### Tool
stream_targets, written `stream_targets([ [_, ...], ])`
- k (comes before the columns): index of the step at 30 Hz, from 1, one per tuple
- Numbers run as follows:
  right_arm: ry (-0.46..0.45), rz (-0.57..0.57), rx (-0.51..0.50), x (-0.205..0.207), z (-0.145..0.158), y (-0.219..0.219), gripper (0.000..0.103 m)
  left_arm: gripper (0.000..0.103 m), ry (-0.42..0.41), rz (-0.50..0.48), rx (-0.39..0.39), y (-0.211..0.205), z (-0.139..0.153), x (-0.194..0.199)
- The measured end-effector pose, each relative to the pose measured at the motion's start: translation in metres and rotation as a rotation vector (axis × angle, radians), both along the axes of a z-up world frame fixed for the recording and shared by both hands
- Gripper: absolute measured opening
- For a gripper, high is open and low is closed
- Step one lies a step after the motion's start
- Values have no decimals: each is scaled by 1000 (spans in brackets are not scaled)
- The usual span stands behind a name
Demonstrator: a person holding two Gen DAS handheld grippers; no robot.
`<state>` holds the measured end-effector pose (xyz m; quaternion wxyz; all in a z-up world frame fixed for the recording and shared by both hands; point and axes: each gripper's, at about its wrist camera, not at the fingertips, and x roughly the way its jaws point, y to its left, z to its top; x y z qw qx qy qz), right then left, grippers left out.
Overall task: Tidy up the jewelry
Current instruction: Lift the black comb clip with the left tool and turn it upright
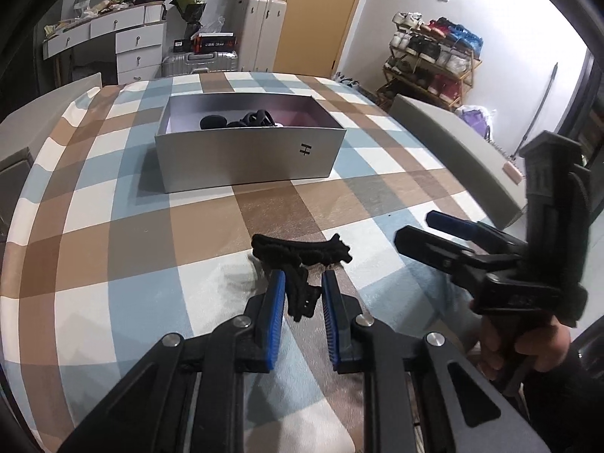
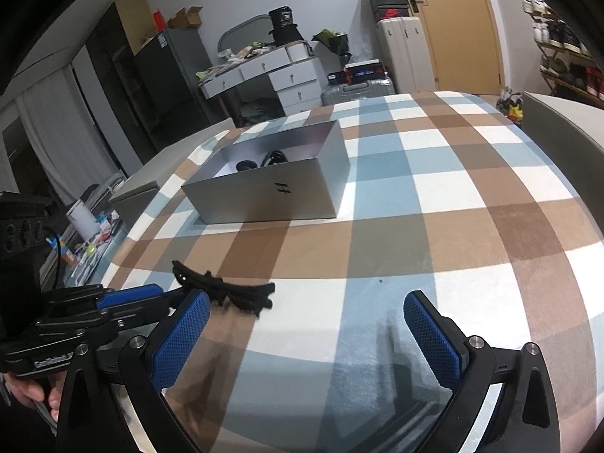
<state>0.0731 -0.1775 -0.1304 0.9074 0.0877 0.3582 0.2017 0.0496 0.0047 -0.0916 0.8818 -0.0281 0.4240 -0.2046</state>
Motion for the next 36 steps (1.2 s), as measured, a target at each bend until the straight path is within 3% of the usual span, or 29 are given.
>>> stream_targets([
  [7,19,121,-69,5,0,30,103,14,39,11,-44,16,-8,-2],
  [12,-36,309,-301,9,2,76,103,14,40,27,-62,24,-10,-6],
  [17,-53,449,-366,13,-2,104,100,14,47,19,-61,26,-13,-8],
  [21,-53,505,-428,20,-7,119,86,14,53,27,-66,31,-15,-9],
  [31,-40,595,-405,24,-10,128,68,14,65,39,-57,35,-19,-8],
  [34,-24,621,-405,24,-13,131,45,14,69,39,-59,36,-19,-9],
  [36,-23,630,-409,23,-15,132,23,14,71,39,-58,35,-19,-9],
])
